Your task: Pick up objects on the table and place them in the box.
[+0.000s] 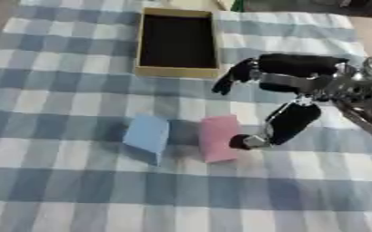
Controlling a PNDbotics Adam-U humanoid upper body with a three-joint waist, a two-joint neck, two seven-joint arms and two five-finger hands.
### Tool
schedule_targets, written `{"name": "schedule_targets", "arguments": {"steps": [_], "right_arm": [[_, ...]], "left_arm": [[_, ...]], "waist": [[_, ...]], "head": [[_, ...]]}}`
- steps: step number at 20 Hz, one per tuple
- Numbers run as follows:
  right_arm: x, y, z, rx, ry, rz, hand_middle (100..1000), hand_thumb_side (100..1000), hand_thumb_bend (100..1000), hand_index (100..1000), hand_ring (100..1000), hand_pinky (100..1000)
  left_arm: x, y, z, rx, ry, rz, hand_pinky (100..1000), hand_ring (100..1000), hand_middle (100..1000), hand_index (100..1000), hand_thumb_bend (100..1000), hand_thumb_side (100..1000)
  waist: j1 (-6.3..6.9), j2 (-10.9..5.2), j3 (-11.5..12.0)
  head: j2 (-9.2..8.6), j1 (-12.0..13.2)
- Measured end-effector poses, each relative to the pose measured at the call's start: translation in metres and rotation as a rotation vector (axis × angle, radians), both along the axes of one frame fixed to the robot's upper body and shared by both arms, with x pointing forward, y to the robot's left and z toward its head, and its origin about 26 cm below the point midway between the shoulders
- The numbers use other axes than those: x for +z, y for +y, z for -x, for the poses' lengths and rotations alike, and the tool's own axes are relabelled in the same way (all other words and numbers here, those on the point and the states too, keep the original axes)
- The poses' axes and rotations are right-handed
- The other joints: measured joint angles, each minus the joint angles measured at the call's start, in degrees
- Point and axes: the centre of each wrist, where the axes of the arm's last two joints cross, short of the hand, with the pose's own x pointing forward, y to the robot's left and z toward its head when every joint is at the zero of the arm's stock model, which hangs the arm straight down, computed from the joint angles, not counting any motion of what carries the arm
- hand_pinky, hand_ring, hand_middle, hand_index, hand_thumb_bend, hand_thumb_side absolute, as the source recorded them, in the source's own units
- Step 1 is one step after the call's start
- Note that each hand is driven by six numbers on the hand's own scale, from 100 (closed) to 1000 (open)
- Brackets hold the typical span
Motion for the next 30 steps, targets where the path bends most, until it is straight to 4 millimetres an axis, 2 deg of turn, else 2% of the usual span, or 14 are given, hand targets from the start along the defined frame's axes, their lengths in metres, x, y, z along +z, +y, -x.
{"name": "schedule_targets", "arguments": {"steps": [7, 22, 27, 28, 29, 30], "right_arm": [[-0.018, 0.003, -0.015, -0.008, -0.003, 0.021, 765, 389, 489, 880, 914, 867], [-0.03, 0.006, -0.025, 0.022, 0.013, 0.062, 777, 379, 484, 884, 921, 869], [-0.031, 0.006, -0.025, 0.036, 0.029, 0.079, 727, 394, 425, 855, 907, 861], [-0.031, 0.006, -0.025, 0.037, 0.034, 0.08, 701, 433, 377, 836, 895, 855], [-0.032, 0.005, -0.026, 0.037, 0.04, 0.081, 701, 433, 377, 836, 895, 855], [-0.032, 0.005, -0.026, 0.036, 0.043, 0.08, 659, 444, 331, 805, 868, 842]], "left_arm": [[-0.001, 0.0, 0.0, -0.002, 0.002, 0.003, 702, 625, 626, 875, 100, 913], [-0.001, -0.001, 0.0, -0.004, 0.005, 0.005, 702, 624, 626, 874, 100, 914], [-0.001, -0.001, 0.0, -0.004, 0.005, 0.005, 702, 624, 626, 874, 100, 914], [-0.001, -0.001, 0.0, -0.004, 0.005, 0.005, 702, 624, 626, 873, 100, 915], [-0.001, -0.001, 0.0, -0.004, 0.005, 0.005, 702, 624, 626, 873, 100, 915], [-0.001, -0.001, 0.0, -0.004, 0.006, 0.004, 702, 623, 626, 873, 100, 916]], "waist": [[0.02, 0.0, 0.06], [0.11, 0.0, 0.19], [0.1, 0.0, 0.19], [0.1, 0.0, 0.19], [0.09, 0.0, 0.19], [0.09, 0.0, 0.2]], "head": [[-0.01, -0.23], [-0.02, -0.36], [-0.02, -0.36], [-0.02, -0.36], [-0.02, -0.36], [-0.02, -0.36]]}}
